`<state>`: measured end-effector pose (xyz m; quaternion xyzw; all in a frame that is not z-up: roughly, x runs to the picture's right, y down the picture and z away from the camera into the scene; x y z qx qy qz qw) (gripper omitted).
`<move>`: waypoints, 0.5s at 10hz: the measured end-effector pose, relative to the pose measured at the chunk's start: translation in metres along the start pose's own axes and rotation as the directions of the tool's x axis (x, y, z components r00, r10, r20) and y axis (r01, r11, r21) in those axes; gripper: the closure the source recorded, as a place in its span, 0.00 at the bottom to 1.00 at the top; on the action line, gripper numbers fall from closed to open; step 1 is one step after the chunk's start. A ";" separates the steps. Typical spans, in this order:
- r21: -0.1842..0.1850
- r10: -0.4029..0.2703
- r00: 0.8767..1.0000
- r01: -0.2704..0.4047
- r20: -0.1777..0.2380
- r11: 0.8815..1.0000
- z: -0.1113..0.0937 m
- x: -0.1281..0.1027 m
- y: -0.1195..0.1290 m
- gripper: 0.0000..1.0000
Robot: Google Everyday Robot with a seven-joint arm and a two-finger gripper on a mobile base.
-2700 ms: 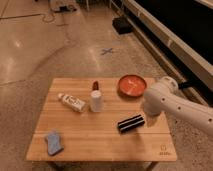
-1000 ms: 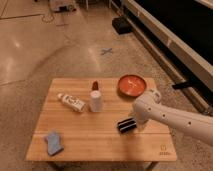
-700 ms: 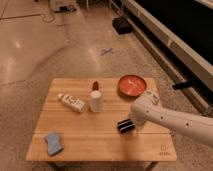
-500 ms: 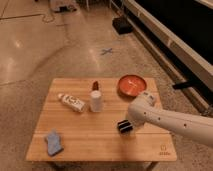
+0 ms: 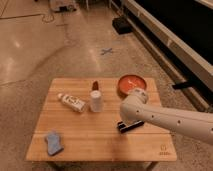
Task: Place the eraser on the white sponge
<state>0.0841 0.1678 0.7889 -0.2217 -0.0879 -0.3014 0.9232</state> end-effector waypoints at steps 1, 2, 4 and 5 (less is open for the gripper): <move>0.002 -0.011 1.000 0.011 -0.004 1.000 -0.005 -0.002 -0.001 0.84; -0.002 -0.014 1.000 0.014 0.000 1.000 -0.007 -0.002 -0.002 0.75; -0.058 0.008 1.000 -0.007 0.008 0.998 -0.005 0.007 0.001 0.57; -0.109 0.028 0.999 -0.026 0.017 0.994 -0.003 0.010 0.004 0.45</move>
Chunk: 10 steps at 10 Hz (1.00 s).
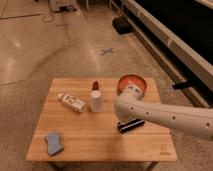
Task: Place the eraser on the white sponge
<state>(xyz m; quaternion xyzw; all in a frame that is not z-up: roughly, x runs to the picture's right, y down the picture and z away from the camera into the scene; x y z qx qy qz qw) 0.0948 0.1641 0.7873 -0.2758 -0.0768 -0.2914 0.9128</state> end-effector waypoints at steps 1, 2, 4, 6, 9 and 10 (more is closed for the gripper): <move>-0.034 0.016 1.000 -0.016 0.004 0.999 0.003 0.006 0.005 0.37; -0.058 0.031 0.999 -0.030 0.008 0.998 0.006 0.009 0.010 0.29; -0.100 0.063 0.998 -0.061 0.021 0.993 0.010 0.017 0.019 0.20; -0.114 0.083 0.996 -0.079 0.026 0.990 0.012 0.022 0.025 0.20; -0.118 0.102 0.994 -0.098 0.032 0.988 0.022 0.027 0.034 0.20; -0.106 0.106 0.994 -0.102 0.034 0.989 0.027 0.031 0.035 0.20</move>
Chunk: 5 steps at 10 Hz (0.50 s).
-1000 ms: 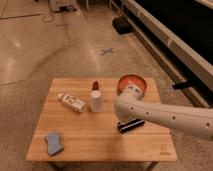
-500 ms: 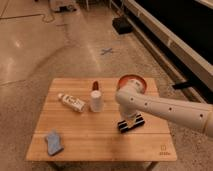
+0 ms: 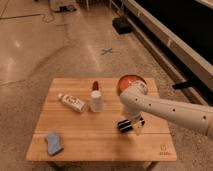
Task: Place the eraser on the white sponge
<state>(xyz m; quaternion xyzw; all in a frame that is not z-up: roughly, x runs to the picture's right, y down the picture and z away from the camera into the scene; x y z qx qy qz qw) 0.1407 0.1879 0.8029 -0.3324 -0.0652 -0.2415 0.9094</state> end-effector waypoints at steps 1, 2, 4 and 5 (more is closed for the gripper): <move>0.018 0.006 1.000 -0.006 0.004 1.000 0.005 0.006 0.000 0.20; 0.029 0.006 1.000 -0.006 0.007 1.000 0.010 0.010 -0.003 0.20; 0.050 0.004 1.000 -0.004 0.010 0.999 0.019 0.019 -0.010 0.20; 0.052 0.004 1.000 -0.005 0.010 0.999 0.024 0.023 -0.011 0.20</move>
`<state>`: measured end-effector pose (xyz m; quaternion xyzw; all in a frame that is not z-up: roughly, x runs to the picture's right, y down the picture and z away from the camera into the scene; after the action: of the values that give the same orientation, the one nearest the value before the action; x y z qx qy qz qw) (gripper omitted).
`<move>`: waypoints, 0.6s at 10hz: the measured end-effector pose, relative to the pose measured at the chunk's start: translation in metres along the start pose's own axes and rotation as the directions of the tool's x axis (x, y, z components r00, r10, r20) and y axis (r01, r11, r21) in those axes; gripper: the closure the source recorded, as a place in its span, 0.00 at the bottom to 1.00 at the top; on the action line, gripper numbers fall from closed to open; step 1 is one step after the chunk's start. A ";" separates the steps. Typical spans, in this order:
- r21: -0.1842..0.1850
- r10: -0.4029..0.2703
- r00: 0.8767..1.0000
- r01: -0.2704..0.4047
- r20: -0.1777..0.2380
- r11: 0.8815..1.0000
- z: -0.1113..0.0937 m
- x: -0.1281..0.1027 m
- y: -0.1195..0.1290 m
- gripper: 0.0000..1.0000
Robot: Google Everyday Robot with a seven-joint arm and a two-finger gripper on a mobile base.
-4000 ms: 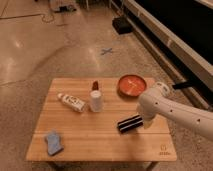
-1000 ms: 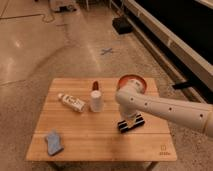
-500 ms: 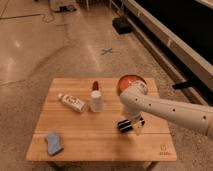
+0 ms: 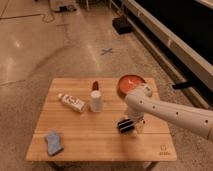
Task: Place the eraser on the white sponge
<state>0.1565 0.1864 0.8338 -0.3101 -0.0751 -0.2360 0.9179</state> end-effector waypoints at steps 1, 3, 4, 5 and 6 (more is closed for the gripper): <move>-0.001 0.001 1.000 -0.001 0.000 1.000 0.005 0.004 0.000 0.20; -0.012 -0.009 1.000 0.009 0.003 1.000 0.016 0.007 0.000 0.22; -0.014 -0.019 1.000 0.019 0.007 1.000 0.019 0.006 -0.002 0.27; -0.017 -0.025 1.000 0.025 0.012 1.000 0.021 0.006 0.000 0.37; -0.014 -0.027 0.999 0.027 0.029 1.000 0.019 0.006 0.000 0.49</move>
<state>0.1623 0.1956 0.8508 -0.3188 -0.0909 -0.2445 0.9112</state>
